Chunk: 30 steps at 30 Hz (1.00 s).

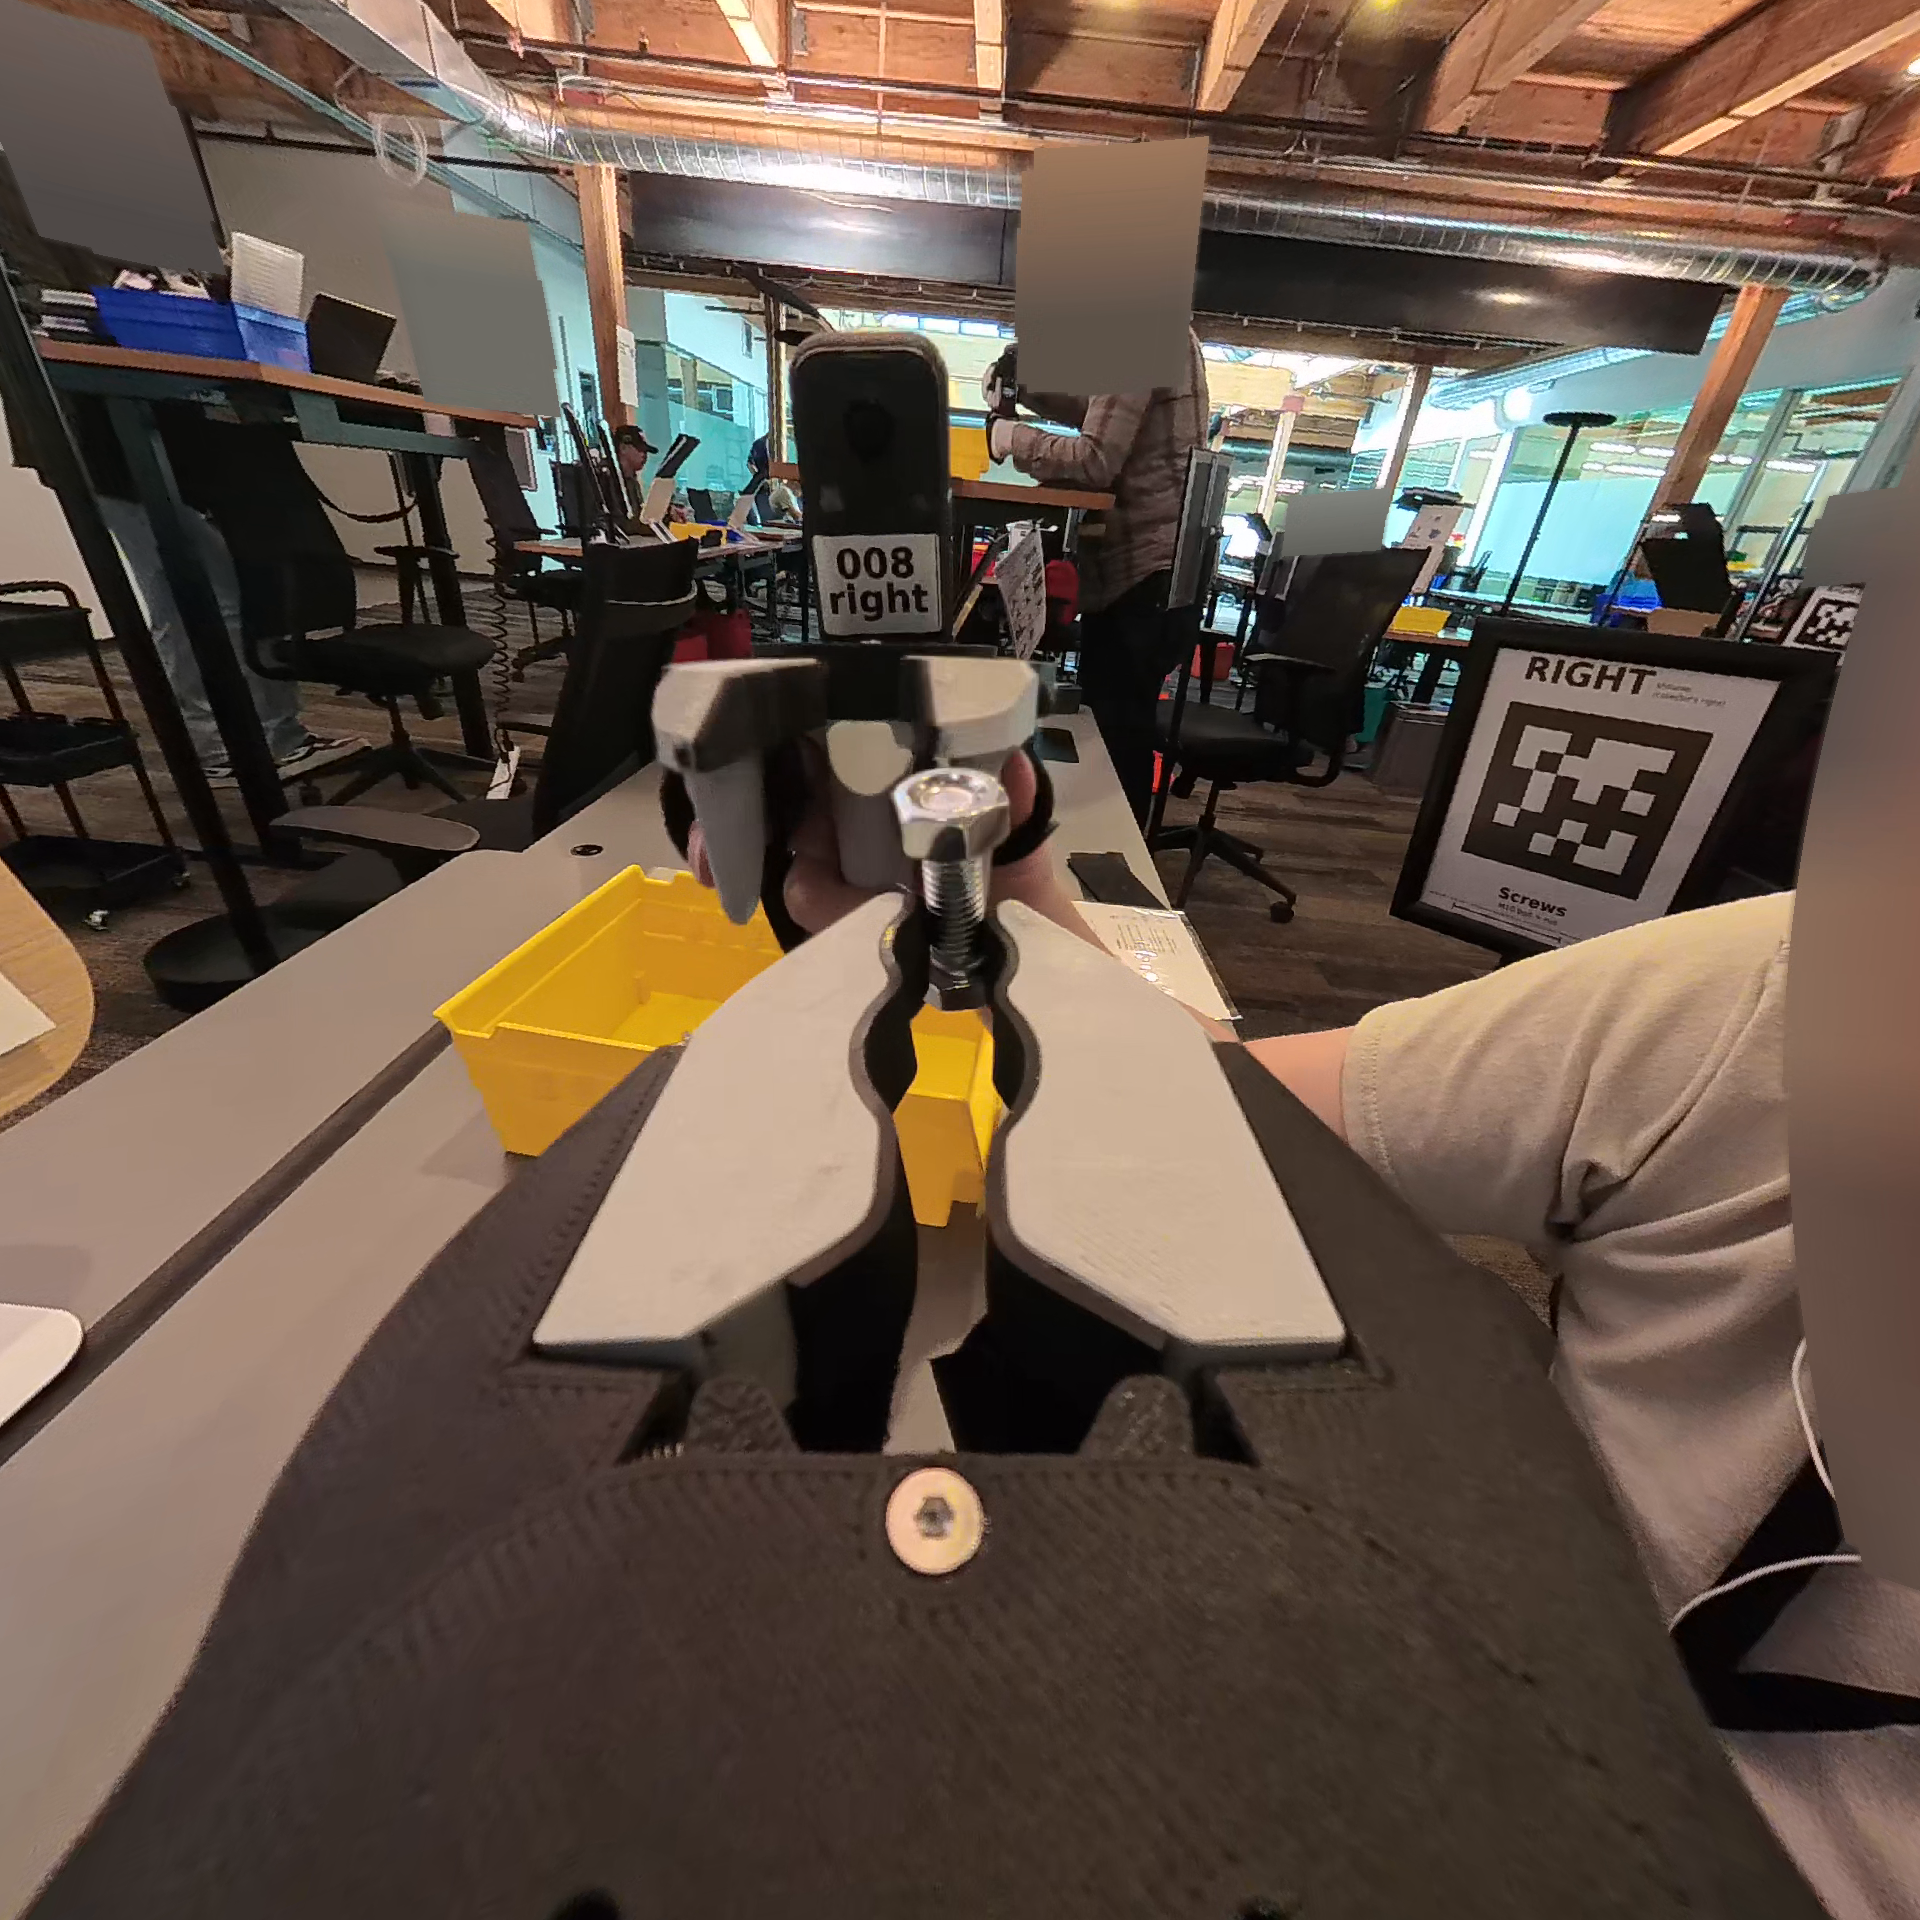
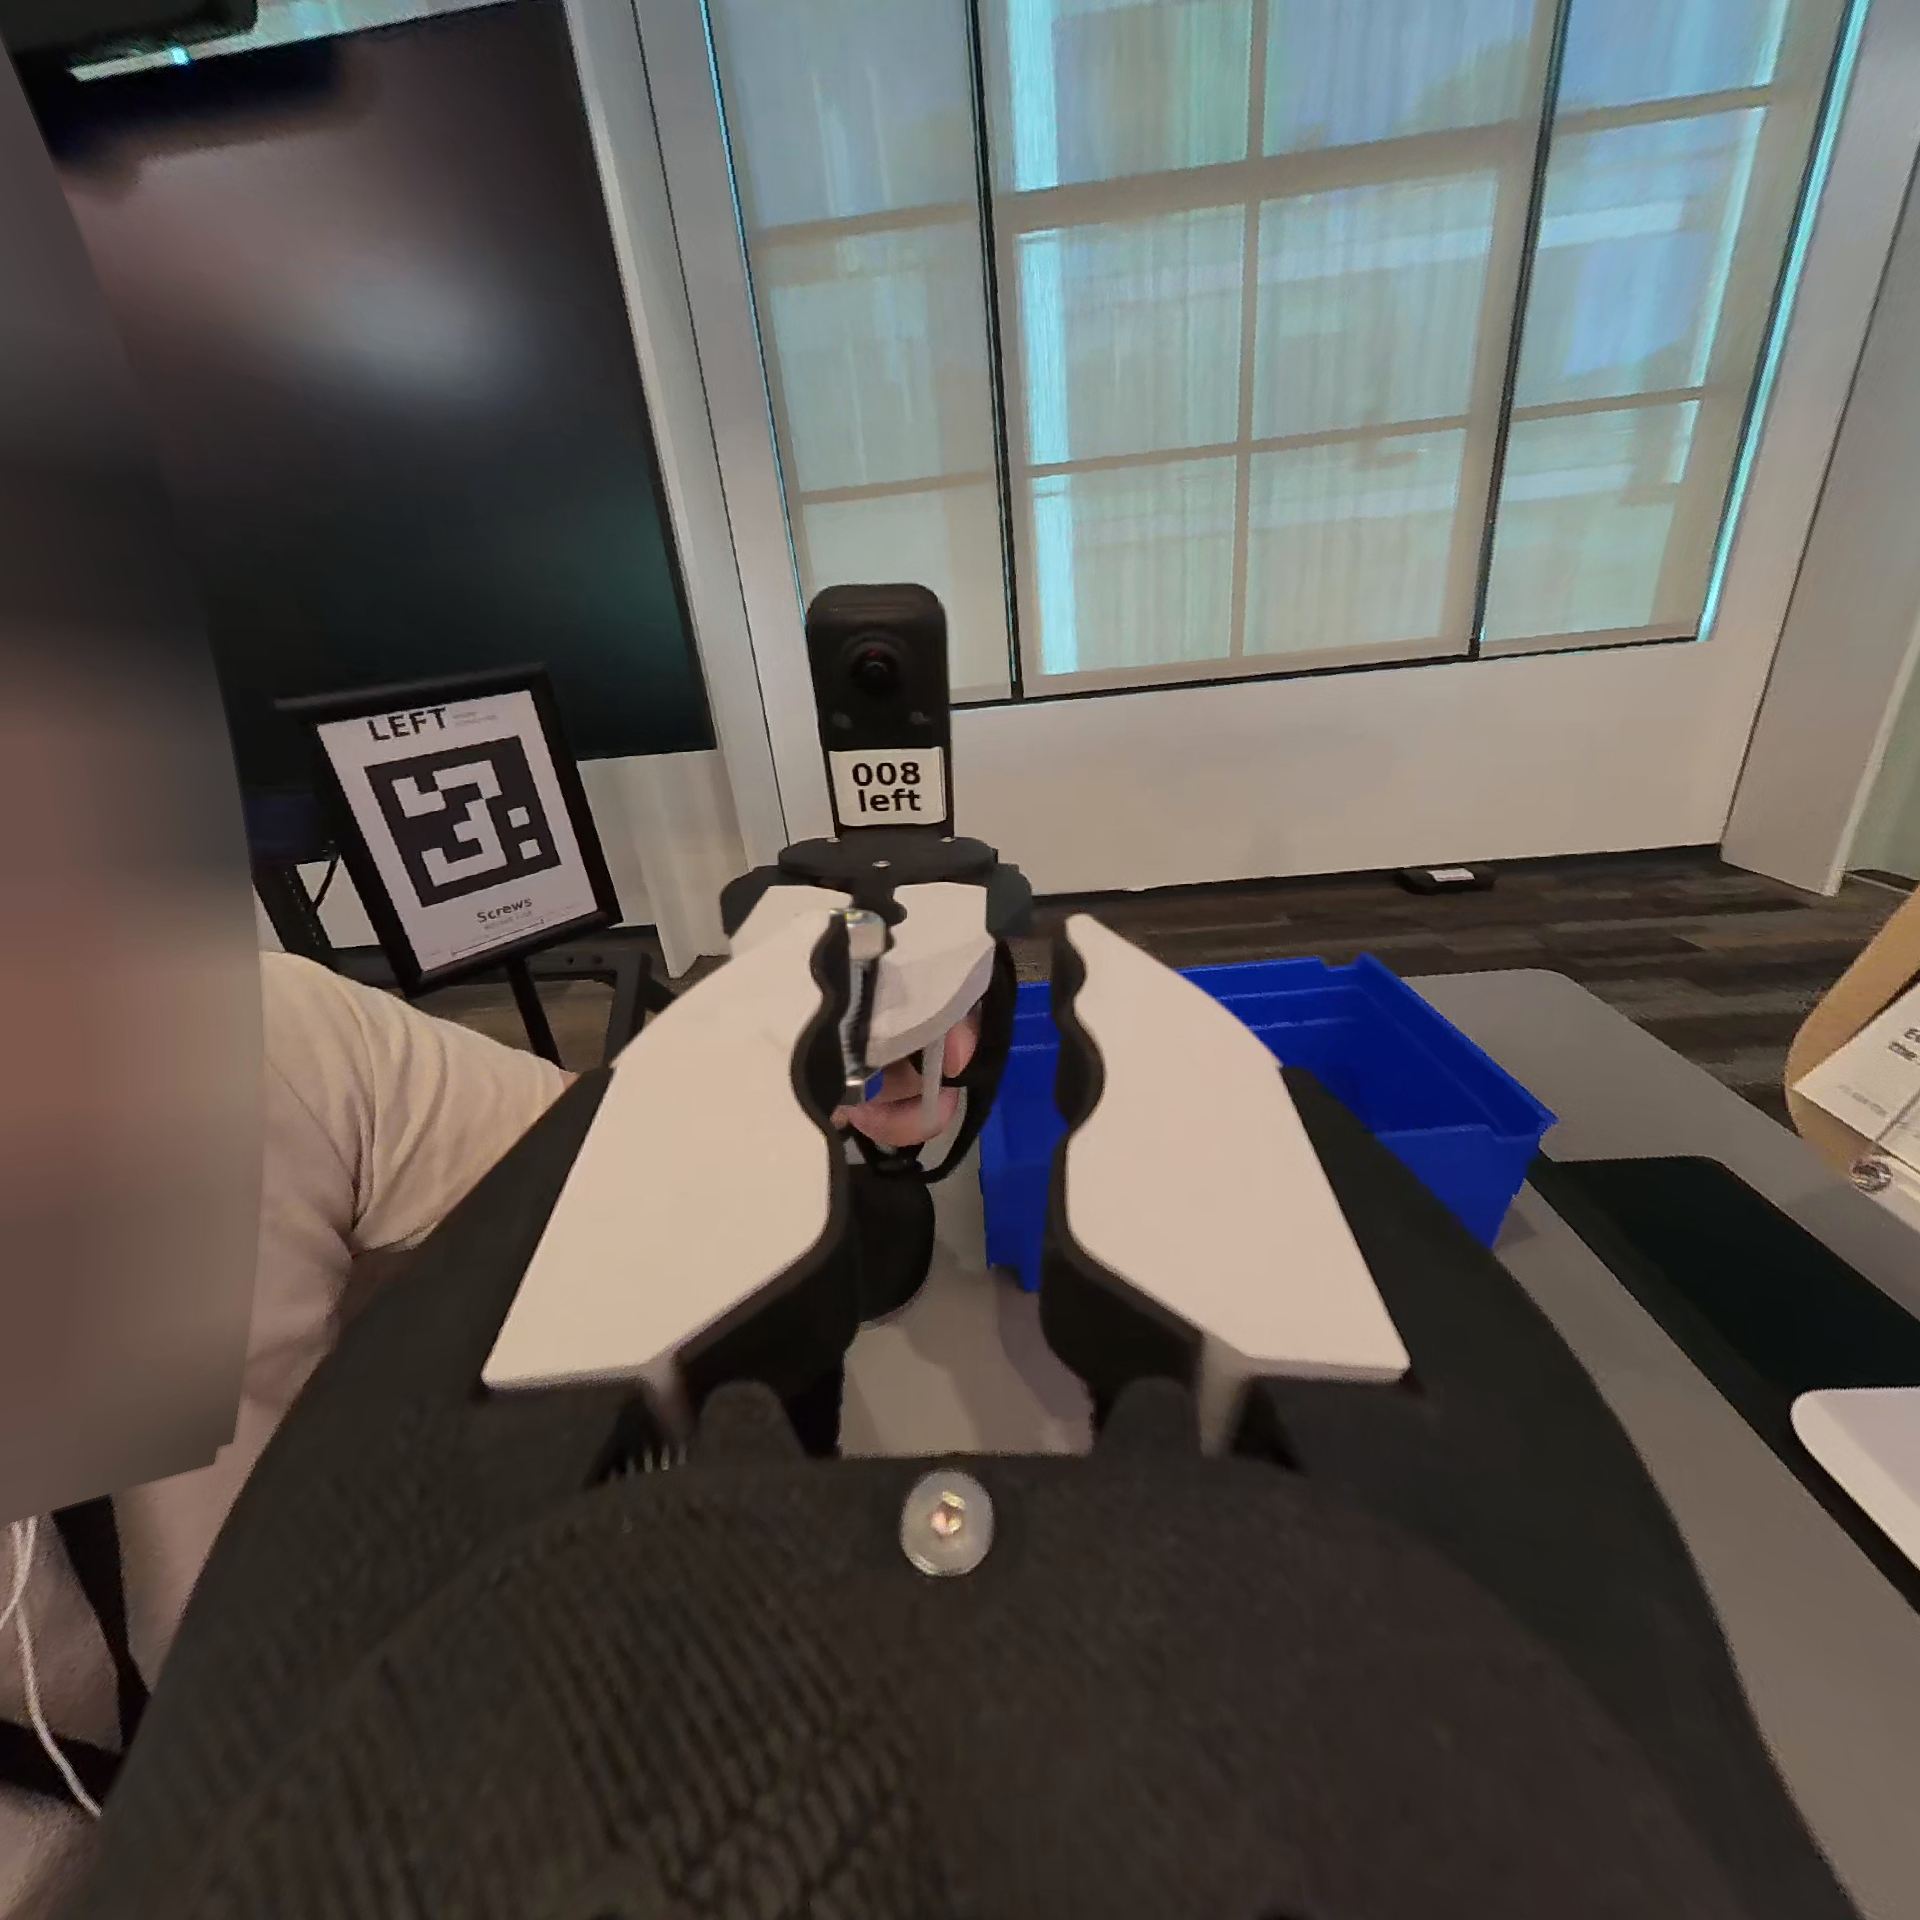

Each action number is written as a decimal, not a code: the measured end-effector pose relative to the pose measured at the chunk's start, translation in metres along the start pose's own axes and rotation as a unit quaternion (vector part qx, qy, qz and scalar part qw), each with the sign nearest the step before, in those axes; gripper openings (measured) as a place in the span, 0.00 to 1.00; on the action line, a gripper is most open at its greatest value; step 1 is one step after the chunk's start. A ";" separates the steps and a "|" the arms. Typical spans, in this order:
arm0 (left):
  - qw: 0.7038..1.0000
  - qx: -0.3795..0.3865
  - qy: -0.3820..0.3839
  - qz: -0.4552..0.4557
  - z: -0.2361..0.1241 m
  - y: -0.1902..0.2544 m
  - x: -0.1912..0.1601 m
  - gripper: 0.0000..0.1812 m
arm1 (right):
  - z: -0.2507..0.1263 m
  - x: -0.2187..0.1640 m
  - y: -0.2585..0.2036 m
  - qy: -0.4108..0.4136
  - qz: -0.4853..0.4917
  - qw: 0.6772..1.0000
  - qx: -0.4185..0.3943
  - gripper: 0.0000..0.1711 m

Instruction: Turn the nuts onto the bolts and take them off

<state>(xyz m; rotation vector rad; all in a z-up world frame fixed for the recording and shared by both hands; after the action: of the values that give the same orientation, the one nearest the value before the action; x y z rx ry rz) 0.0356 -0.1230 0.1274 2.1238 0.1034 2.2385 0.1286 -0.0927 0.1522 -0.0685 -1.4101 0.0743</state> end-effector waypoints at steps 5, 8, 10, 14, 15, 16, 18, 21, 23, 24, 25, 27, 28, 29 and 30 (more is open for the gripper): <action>1.000 -0.002 -0.004 -0.004 0.002 -0.001 -0.002 0.05 | 0.014 -0.007 -0.016 -0.033 -0.039 0.999 0.015 0.23; 1.000 -0.003 -0.003 -0.002 0.002 0.002 -0.001 0.05 | 0.011 -0.008 -0.011 -0.033 -0.040 0.999 0.008 0.23; 1.000 0.003 -0.001 -0.001 0.002 0.001 -0.001 0.05 | 0.005 -0.004 -0.006 -0.023 -0.025 0.999 0.011 0.24; 1.000 -0.002 0.002 -0.004 0.001 0.001 0.000 0.05 | 0.000 0.001 -0.008 -0.019 -0.041 0.999 -0.001 0.23; 1.000 -0.002 0.001 -0.004 0.001 0.001 0.000 0.05 | 0.002 0.001 -0.012 -0.021 -0.043 0.999 0.007 0.23; 1.000 -0.002 0.000 -0.004 0.001 0.001 0.000 0.05 | 0.004 0.001 -0.016 -0.024 -0.045 0.999 0.011 0.23; 1.000 0.000 -0.001 -0.002 0.002 0.001 -0.001 0.05 | 0.009 -0.002 -0.019 -0.033 -0.048 0.998 0.010 0.23; 1.000 0.005 -0.003 0.005 0.002 0.001 -0.001 0.05 | 0.012 -0.004 -0.020 -0.041 -0.046 0.998 0.008 0.23; 1.000 0.000 -0.002 0.007 0.002 0.004 0.000 0.05 | 0.010 -0.005 -0.015 -0.043 -0.046 0.998 -0.001 0.23; 1.000 0.004 -0.003 0.010 0.002 0.004 0.000 0.05 | 0.008 -0.004 -0.013 -0.040 -0.043 0.998 0.001 0.23; 1.000 0.006 -0.001 0.014 0.001 0.003 0.001 0.05 | 0.005 -0.003 -0.010 -0.035 -0.037 0.999 0.000 0.23; 1.000 0.001 0.004 0.013 0.000 0.004 0.002 0.05 | 0.000 0.001 -0.007 -0.022 -0.029 0.999 -0.004 0.22; 1.000 0.001 0.001 0.012 0.000 0.004 0.002 0.05 | 0.000 0.002 -0.010 -0.019 -0.030 0.999 0.003 0.22; 1.000 0.003 -0.001 0.013 0.000 0.004 0.002 0.05 | 0.001 0.002 -0.013 -0.019 -0.032 0.999 0.011 0.22; 1.000 0.004 -0.001 0.014 0.001 0.003 0.001 0.05 | 0.004 0.002 -0.016 -0.021 -0.036 0.999 0.013 0.22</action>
<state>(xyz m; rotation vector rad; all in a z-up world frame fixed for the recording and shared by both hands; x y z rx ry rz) 0.0361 -0.1262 0.1292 2.1461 0.0838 2.2548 0.1255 -0.1086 0.1560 0.0059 -1.4519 0.0353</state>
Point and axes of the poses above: each gripper's, where its closed fingertips meet, z out along the fingers, x out of its top, y = z × x across the jaws, the point moved 5 cm from there along -z, back along the fingers, and after that the axes turned 1 degree about -y, right-handed, at the moved point
